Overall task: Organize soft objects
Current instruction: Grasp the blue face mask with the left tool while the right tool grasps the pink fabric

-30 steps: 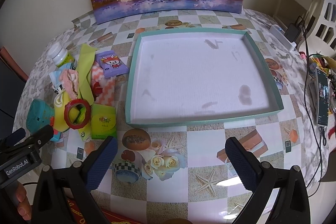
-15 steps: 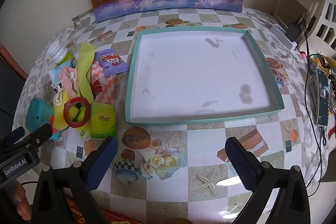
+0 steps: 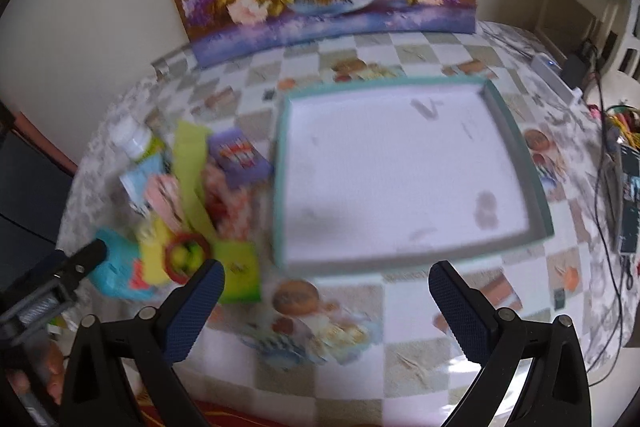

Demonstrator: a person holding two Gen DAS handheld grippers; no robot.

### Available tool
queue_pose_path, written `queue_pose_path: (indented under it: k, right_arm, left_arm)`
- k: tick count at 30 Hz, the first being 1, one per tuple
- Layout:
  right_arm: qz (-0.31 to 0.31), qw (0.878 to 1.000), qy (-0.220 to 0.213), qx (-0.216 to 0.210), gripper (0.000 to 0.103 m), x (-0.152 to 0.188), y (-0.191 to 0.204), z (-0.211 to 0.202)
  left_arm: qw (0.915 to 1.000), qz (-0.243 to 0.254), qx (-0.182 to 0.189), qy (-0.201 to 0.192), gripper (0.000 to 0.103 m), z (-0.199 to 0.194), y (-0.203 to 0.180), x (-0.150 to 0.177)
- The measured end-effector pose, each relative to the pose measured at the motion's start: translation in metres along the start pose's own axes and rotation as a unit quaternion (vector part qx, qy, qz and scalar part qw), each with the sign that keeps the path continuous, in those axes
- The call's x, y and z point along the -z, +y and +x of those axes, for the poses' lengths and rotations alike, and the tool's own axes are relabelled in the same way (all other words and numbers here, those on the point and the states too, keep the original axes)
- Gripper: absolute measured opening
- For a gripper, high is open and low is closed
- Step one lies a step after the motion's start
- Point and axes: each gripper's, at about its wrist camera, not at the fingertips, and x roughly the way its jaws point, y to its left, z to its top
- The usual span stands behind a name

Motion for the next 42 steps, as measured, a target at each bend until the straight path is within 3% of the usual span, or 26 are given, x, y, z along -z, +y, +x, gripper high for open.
queue_pose_path:
  k: [7, 13, 20, 29, 35, 37, 40, 42]
  right_arm:
    - [-0.031, 0.999, 0.009, -0.03, 0.103, -0.043, 0.057, 0.007]
    - [-0.06, 0.996, 0.057, -0.041, 0.103, -0.045, 0.095, 0.052]
    - [-0.074, 0.993, 0.08, -0.034, 0.102, -0.047, 0.116, 0.087]
    - [-0.109, 0.988, 0.089, -0.066, 0.086, -0.046, 0.157, 0.111]
    - [-0.136, 0.984, 0.083, -0.082, 0.067, -0.044, 0.178, 0.12]
    - [-0.139, 0.983, 0.09, -0.081, 0.053, -0.043, 0.18, 0.127]
    - [-0.136, 0.982, 0.099, -0.083, 0.044, -0.04, 0.181, 0.134]
    - [-0.136, 0.982, 0.099, -0.085, 0.038, -0.039, 0.181, 0.136]
  left_arm:
    - [0.9999, -0.004, 0.013, 0.009, 0.103, 0.016, 0.023, -0.042]
    - [0.9985, -0.01, 0.024, 0.048, 0.103, 0.048, 0.043, -0.056]
    - [0.9962, -0.038, 0.027, 0.073, 0.103, 0.081, 0.07, -0.073]
    - [0.9953, -0.027, 0.041, 0.084, 0.101, 0.112, 0.074, -0.09]
    - [0.9942, -0.026, 0.061, 0.085, 0.086, 0.126, 0.078, -0.095]
    - [0.9936, -0.024, 0.067, 0.088, 0.079, 0.131, 0.077, -0.095]
    - [0.9916, -0.029, 0.083, 0.095, 0.066, 0.141, 0.077, -0.093]
    - [0.9897, -0.033, 0.097, 0.1, 0.053, 0.145, 0.077, -0.091]
